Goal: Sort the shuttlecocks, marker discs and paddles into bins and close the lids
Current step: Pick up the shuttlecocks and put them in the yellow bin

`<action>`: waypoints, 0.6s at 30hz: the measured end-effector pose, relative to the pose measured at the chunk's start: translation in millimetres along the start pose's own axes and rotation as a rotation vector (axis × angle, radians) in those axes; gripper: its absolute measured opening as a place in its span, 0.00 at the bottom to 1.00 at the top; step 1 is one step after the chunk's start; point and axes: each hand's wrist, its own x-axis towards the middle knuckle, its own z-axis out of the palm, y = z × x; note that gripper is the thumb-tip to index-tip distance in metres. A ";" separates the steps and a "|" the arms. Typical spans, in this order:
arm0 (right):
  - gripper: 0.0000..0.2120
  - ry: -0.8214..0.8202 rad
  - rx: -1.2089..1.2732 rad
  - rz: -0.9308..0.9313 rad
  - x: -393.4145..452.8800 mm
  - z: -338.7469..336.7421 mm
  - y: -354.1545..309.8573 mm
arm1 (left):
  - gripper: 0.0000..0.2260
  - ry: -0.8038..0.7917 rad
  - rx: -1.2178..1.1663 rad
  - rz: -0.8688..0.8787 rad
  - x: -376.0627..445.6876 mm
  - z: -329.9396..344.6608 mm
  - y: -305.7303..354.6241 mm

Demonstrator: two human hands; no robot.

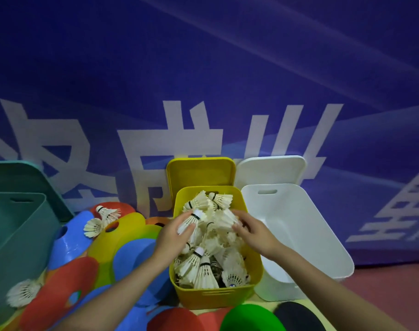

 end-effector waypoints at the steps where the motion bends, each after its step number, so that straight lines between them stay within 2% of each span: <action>1: 0.18 -0.065 -0.008 -0.031 -11.2 2.7 0.7 | 0.18 -0.002 -0.012 0.001 -2.1 -1.1 -2.8; 4: 0.19 -0.273 -0.201 -0.118 -33.7 14.9 5.1 | 0.18 -0.017 -0.005 0.000 -5.7 -5.2 -8.1; 6: 0.21 -0.326 -0.414 -0.167 -36.8 26.8 10.0 | 0.17 -0.038 0.004 0.013 -6.3 -5.4 -6.8; 12: 0.19 -0.238 -0.636 -0.194 -20.2 42.3 13.3 | 0.17 -0.033 0.039 0.025 -10.3 -0.2 -8.1; 15: 0.16 -0.244 -0.774 -0.183 -18.0 46.8 18.2 | 0.17 -0.027 0.057 0.048 -14.3 1.4 -10.6; 18: 0.18 -0.230 -0.731 -0.170 -18.7 46.7 20.1 | 0.17 -0.028 0.053 0.046 -15.2 1.7 -10.6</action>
